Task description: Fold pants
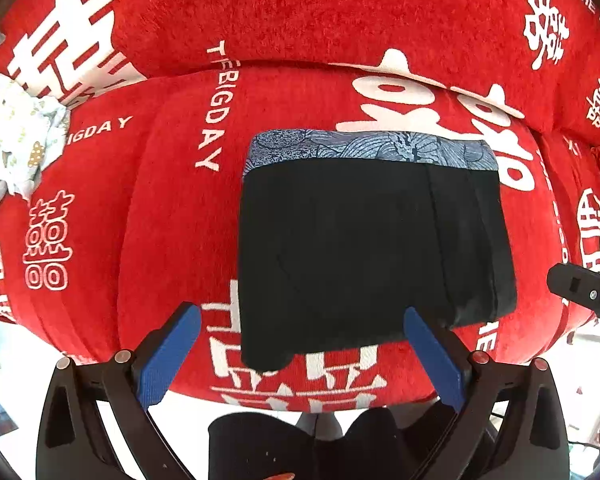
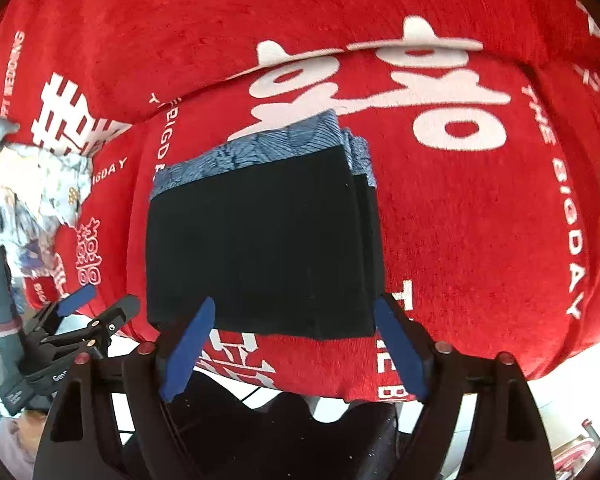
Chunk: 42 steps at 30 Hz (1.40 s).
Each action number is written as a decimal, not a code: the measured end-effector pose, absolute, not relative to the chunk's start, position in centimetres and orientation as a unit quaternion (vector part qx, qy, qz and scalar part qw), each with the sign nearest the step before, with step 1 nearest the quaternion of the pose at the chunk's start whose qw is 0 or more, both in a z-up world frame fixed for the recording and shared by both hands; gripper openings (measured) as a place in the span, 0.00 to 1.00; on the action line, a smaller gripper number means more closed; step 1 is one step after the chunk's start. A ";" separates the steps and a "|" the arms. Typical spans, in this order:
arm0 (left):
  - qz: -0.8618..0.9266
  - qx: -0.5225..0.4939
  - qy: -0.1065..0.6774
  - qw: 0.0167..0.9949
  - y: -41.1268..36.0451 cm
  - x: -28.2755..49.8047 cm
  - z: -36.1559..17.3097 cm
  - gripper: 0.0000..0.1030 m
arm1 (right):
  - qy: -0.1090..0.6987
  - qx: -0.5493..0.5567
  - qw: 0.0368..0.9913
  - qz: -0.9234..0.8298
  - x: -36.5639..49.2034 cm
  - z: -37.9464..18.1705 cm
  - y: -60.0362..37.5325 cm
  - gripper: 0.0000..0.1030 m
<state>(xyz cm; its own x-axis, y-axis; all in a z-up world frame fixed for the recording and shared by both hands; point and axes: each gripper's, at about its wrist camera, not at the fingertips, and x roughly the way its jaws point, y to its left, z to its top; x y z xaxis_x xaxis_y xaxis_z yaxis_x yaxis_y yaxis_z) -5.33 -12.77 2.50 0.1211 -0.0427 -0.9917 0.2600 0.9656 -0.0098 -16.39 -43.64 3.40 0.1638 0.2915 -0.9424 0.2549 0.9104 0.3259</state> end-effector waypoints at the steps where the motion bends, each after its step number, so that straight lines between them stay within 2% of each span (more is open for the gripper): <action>1: -0.097 0.088 0.656 0.743 -12.9 -5.5 2.8 0.99 | 0.645 0.200 0.737 0.009 -16.4 3.9 -43.2 0.83; 3: -0.101 0.087 0.656 0.743 -13.1 -5.8 3.3 0.99 | 0.643 0.188 0.742 0.004 -16.5 4.6 -42.7 0.87; 4: -0.102 0.087 0.655 0.743 -13.2 -6.0 3.6 0.99 | 0.641 0.181 0.746 -0.001 -16.6 5.0 -42.5 0.97; 5: -0.102 0.088 0.655 0.744 -13.3 -6.1 3.9 0.99 | 0.640 0.177 0.748 -0.005 -16.6 5.3 -42.4 1.00; 42: -0.080 0.096 0.642 0.756 -13.8 -7.5 8.8 0.99 | 0.650 0.102 0.752 -0.047 -17.8 10.2 -40.2 1.00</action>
